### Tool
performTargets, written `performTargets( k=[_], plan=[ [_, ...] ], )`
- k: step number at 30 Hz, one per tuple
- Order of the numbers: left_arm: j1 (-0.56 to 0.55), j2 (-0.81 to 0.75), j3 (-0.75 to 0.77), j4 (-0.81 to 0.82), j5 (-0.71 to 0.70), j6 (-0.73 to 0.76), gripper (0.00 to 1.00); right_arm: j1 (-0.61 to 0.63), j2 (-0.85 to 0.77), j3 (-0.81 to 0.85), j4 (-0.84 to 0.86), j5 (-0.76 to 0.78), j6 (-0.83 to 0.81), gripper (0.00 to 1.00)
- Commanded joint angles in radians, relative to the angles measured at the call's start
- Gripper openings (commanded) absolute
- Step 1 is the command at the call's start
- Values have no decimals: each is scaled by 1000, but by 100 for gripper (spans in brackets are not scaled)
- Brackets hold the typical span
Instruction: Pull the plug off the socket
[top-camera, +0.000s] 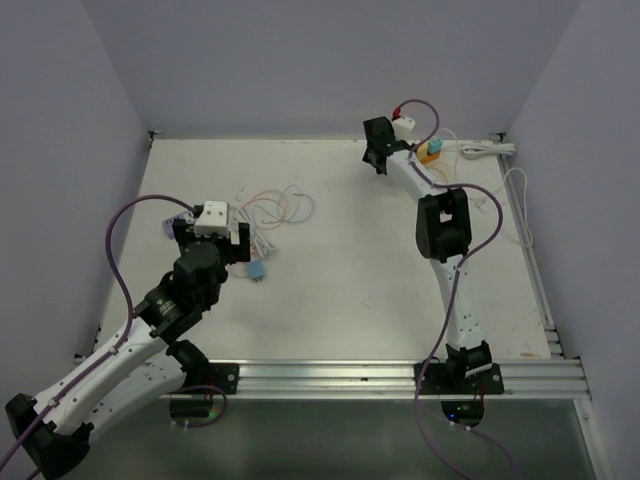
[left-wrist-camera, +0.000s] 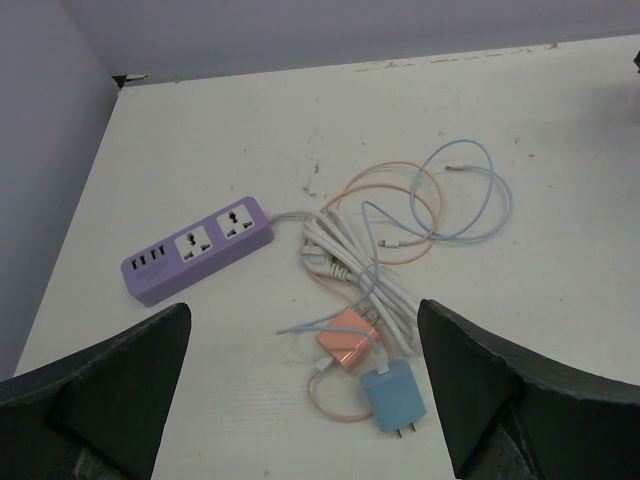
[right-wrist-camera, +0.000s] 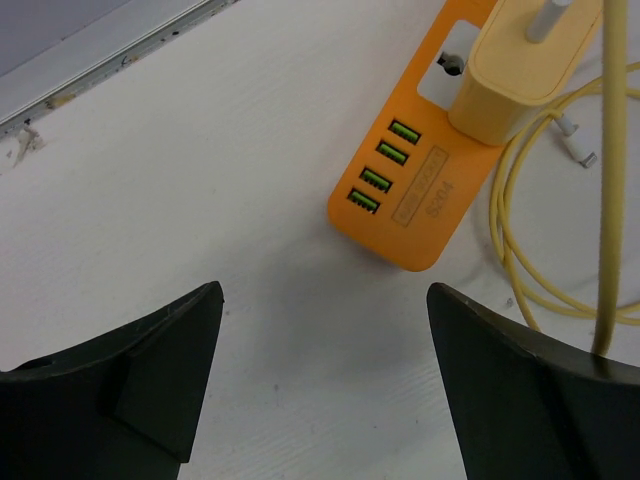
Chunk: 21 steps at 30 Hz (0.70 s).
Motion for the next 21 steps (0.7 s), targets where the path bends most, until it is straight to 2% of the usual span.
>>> performTargets(
  k=[1,6,13,21],
  plan=[
    [5,0,-15,28,4,-3,100,-25,17,53,4,63,72,88],
    [5,2,-16,31,8,0,100,-60,34,49,-22,37,149,88],
    [5,8,-18,33,18,0,100,-88,79,78,-3,-18,155,87],
    [5,10,-19,33,22,3,100,-103,114,127,-9,-55,152,75]
  ],
)
